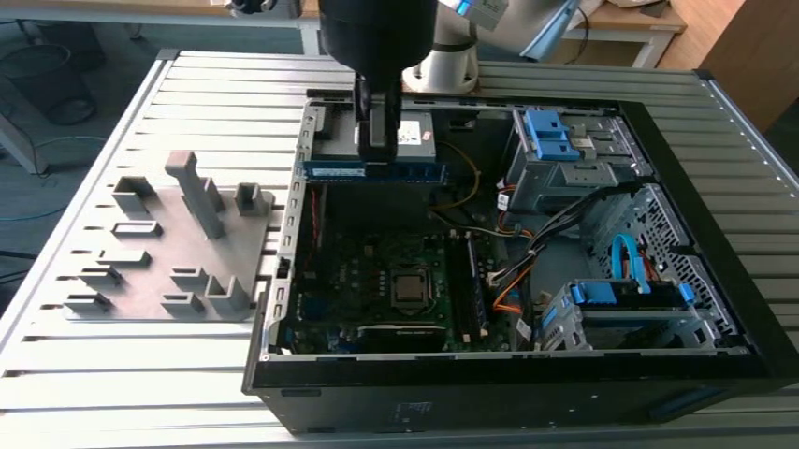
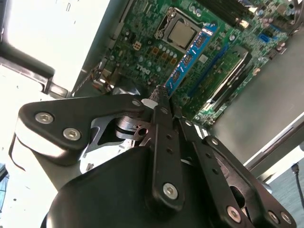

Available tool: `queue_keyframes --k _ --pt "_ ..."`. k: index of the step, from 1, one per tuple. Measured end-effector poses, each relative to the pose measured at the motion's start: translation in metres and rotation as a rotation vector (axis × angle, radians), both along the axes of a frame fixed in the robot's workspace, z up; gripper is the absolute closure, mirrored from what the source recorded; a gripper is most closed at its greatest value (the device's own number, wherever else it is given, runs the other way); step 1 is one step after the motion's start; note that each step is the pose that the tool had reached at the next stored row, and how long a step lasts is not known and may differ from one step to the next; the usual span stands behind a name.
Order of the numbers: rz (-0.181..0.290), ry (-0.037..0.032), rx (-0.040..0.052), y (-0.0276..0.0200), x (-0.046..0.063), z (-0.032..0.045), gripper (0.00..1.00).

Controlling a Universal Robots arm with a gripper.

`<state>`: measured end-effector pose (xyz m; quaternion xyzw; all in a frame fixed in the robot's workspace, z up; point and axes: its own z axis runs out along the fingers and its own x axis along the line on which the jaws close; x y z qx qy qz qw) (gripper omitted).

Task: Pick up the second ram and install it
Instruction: 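Pick up the second ram and move it above second insertion slot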

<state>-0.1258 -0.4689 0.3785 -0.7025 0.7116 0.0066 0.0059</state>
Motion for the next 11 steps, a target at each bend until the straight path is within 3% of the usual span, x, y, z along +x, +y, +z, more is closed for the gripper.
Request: queue_keyframes --k 6,11 --pt "0.000 0.0000 0.0002 0.0000 0.012 -0.0010 0.86" --pt "0.000 0.0001 0.0001 0.0000 0.012 -0.0011 0.86"
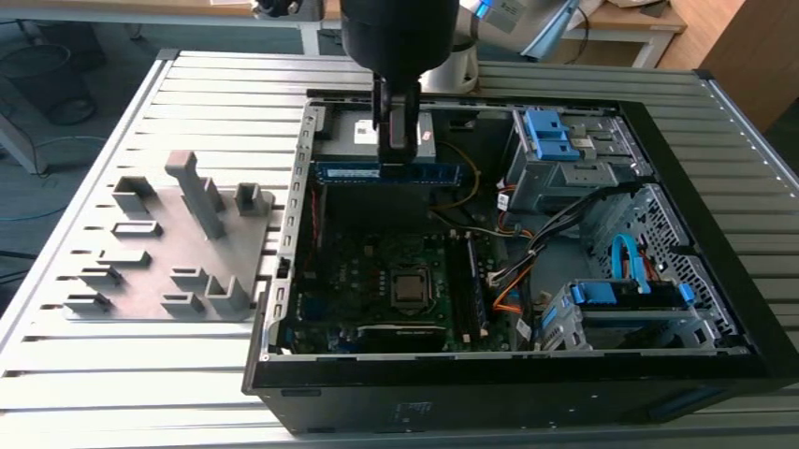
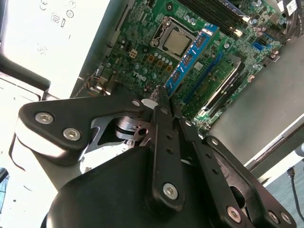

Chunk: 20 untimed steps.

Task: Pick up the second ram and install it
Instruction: 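Pick up the second ram and move it above second insertion slot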

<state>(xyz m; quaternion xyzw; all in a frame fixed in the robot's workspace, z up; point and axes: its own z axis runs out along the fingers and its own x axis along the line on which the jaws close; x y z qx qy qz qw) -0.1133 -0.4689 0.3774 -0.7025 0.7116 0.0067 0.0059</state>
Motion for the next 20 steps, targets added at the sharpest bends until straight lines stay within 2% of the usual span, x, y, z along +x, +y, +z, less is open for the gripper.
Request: queue_keyframes --k 2,5,6,8,13,20 --pt "0.000 0.0000 0.0020 0.0000 0.000 0.0000 0.86" --pt "0.000 0.0001 0.0537 -0.0002 0.000 -0.0003 0.86" --pt "0.000 0.0001 0.0682 -0.0005 0.000 -0.0008 0.86" --pt "0.000 0.0006 0.0683 -0.0005 0.002 -0.0022 0.86" --pt "0.000 0.0041 0.0525 -0.0006 0.012 -0.0052 0.86" --pt "0.000 0.0048 0.0456 -0.0008 0.016 -0.0123 0.86"
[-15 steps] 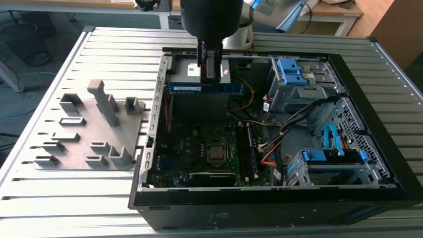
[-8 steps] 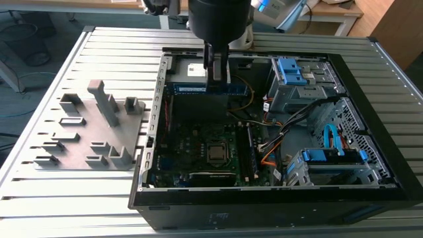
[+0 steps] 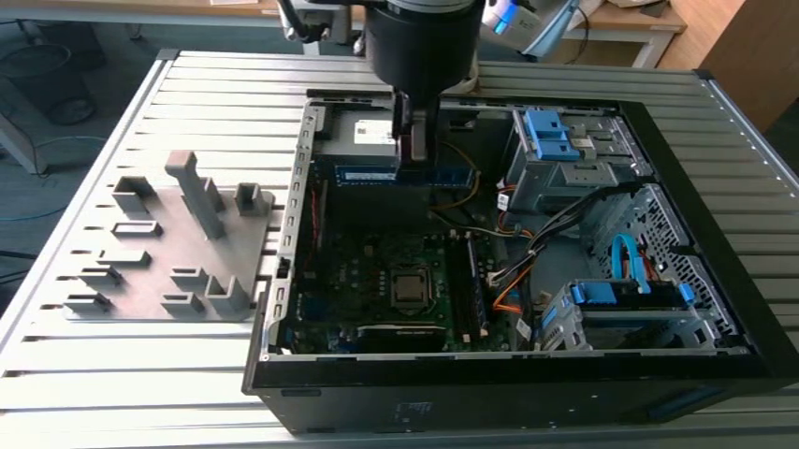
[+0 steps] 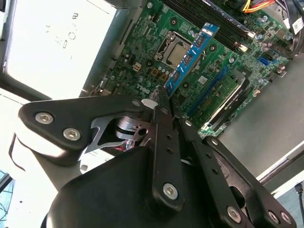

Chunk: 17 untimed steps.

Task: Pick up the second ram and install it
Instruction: 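Pick up the second ram and move it above second insertion slot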

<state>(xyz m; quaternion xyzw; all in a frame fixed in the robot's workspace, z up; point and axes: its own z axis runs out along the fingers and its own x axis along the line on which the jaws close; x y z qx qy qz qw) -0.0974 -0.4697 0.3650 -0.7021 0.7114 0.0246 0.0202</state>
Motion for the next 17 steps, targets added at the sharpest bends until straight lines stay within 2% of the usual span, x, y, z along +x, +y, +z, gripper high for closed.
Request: queue_keyframes --k 17 --pt "0.000 0.0002 0.0000 -0.0021 0.000 -0.0119 0.86"
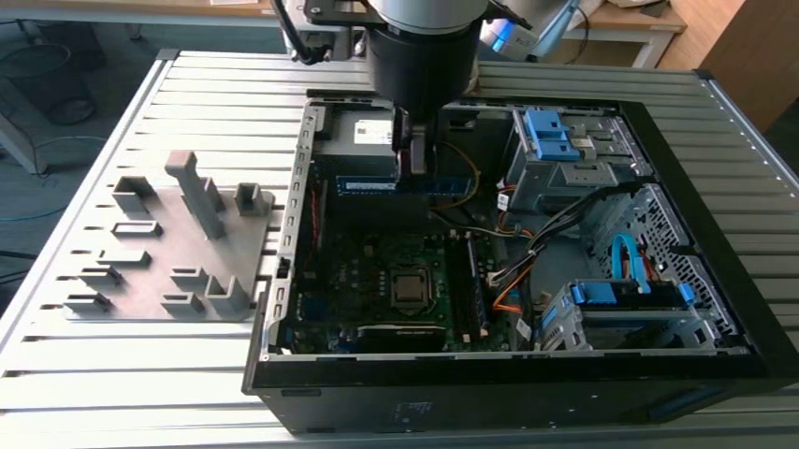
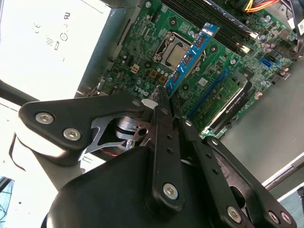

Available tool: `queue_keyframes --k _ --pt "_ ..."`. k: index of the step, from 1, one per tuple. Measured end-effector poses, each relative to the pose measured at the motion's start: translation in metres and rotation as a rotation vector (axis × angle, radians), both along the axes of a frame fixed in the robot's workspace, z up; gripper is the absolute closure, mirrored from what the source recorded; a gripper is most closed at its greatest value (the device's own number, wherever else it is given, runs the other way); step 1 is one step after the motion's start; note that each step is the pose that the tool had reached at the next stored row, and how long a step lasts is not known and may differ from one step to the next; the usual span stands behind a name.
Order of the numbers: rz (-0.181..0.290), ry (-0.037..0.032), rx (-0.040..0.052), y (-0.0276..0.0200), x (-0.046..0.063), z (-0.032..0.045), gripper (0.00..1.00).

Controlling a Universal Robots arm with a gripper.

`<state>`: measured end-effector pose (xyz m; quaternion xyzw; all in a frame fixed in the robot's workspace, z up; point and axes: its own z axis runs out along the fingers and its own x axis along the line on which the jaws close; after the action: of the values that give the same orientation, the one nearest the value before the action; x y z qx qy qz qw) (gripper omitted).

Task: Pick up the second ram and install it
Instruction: 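Pick up the second ram and move it above second insertion slot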

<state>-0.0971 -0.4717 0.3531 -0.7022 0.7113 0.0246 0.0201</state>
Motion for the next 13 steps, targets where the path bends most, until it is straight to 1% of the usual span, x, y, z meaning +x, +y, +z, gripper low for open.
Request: queue_keyframes --k 9,13 --pt "0.000 0.0000 0.0000 -0.0008 0.0000 -0.0058 0.86" --pt "0.000 0.0000 -0.0001 -0.0009 0.0000 -0.0103 0.86"
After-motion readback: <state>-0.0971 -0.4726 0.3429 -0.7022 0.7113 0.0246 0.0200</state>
